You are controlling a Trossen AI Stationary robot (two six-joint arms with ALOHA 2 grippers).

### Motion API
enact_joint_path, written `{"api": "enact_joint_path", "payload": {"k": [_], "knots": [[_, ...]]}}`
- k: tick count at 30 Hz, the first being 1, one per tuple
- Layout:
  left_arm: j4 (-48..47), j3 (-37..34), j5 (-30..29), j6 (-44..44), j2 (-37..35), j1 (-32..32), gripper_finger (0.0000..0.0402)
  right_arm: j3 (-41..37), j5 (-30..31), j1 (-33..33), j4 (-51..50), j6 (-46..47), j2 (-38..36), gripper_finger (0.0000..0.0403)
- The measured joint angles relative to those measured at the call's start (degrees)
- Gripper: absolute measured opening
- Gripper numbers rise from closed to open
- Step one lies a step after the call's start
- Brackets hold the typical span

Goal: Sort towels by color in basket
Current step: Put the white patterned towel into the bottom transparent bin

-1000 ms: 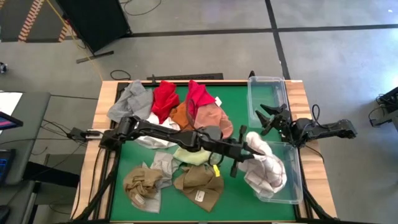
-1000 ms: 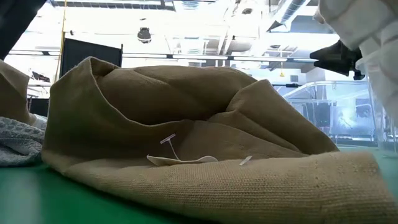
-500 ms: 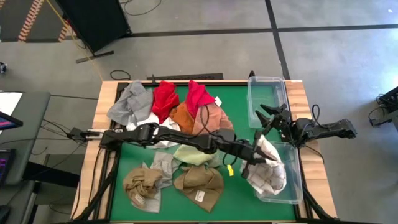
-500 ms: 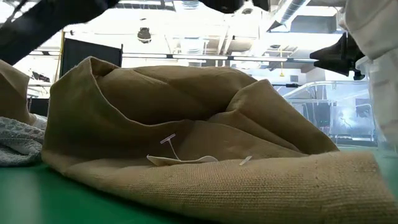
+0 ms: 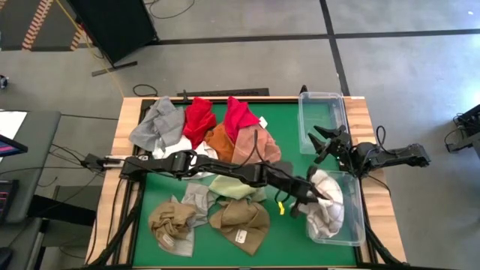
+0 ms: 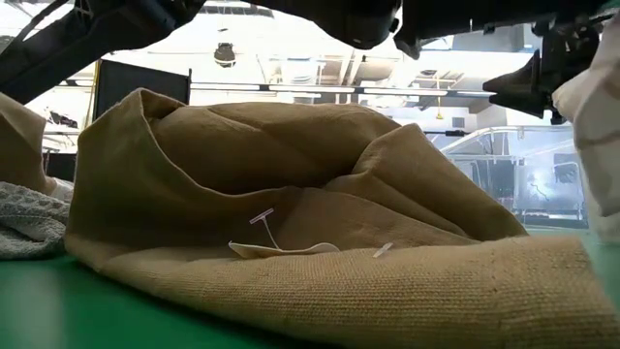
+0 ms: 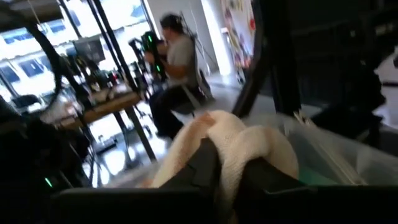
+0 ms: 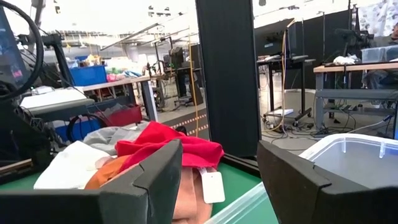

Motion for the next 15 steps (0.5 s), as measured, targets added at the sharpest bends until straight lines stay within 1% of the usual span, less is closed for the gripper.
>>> {"api": "enact_joint_path", "payload": {"k": [4, 8, 11, 15], "knots": [[-6.38, 0.0, 2.44, -0.5, -0.02, 0.03, 0.0122, 0.0, 0.02, 0.0, -0.06, 0.0, 0.0, 0.0237], [-10.43, 0.0, 3.01, -2.75, -0.02, 0.44, 0.0193, 0.02, 0.02, 0.0, -0.06, 0.0, 0.0, 0.0237], [-11.96, 0.0, 5.63, -3.07, -1.08, 0.88, 0.0227, 0.01, 0.0, 0.0, -0.06, 0.0, 0.0, 0.0237], [-14.29, 0.0, 8.72, 0.27, -3.71, 0.78, 0.0243, 0.01, 0.01, 0.0, -0.06, 0.0, 0.0, 0.0237]]}}
